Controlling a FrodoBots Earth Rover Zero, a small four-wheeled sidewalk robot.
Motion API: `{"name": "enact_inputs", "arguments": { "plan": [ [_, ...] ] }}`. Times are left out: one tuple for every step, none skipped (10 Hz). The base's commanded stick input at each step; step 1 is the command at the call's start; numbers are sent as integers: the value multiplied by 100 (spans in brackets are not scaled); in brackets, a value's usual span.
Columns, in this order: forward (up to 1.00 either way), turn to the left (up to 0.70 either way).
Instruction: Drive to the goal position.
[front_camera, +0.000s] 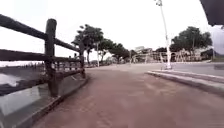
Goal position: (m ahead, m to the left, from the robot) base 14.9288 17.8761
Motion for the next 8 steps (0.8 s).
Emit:
{"name": "enact_inputs", "arguments": {
  "plan": [
    [100,0],
    [100,0],
    [100,0],
    [100,0],
    [100,32],
    [100,0],
    [100,0],
    [100,0]
  ]
}}
